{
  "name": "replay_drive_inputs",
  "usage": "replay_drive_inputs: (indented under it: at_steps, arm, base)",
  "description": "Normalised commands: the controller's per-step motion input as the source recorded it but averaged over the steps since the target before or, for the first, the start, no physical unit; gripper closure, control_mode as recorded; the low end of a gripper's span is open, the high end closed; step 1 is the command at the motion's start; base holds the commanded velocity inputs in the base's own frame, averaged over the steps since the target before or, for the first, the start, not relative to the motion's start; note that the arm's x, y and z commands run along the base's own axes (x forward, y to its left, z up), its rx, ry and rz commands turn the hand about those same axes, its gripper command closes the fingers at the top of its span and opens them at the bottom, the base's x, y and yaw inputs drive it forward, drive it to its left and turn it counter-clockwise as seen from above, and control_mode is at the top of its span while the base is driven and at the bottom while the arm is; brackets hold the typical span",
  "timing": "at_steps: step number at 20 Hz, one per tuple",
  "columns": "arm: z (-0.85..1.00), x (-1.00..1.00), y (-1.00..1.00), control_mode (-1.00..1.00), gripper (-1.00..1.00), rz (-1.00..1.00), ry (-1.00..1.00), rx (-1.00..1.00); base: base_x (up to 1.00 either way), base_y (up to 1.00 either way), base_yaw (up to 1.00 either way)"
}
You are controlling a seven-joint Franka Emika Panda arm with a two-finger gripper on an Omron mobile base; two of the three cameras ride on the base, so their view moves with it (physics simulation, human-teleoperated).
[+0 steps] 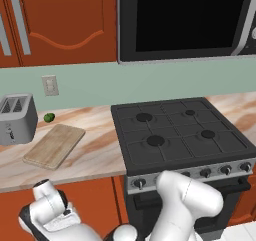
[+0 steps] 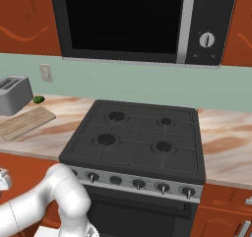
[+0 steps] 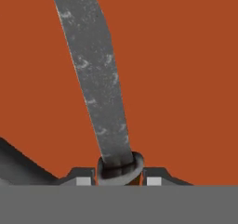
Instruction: Open the drawer on the left and place the cutting tools on the cutting board.
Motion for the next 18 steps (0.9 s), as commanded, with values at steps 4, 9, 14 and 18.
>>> replay_drive_inputs:
  at_steps: [4, 9, 14, 18]
  arm:
    - [0.43, -0.31, 0.00, -1.00, 1.00, -0.06, -0.31, 0.00]
    - [0.86, -0.08, -0.01, -1.00, 1.00, -0.10, -0.31, 0.02]
    - [1.00, 0.09, 0.00, -1.00, 1.00, -0.12, -0.32, 0.03]
    - [1.00, 0.54, -0.02, -1.00, 1.00, -0.12, -0.34, 0.06]
  base:
    - [0.00, 0.00, 0.00]
    - [0.00, 0.00, 0.00]
    - [0.00, 0.00, 0.00]
    - [0.00, 0.00, 0.00]
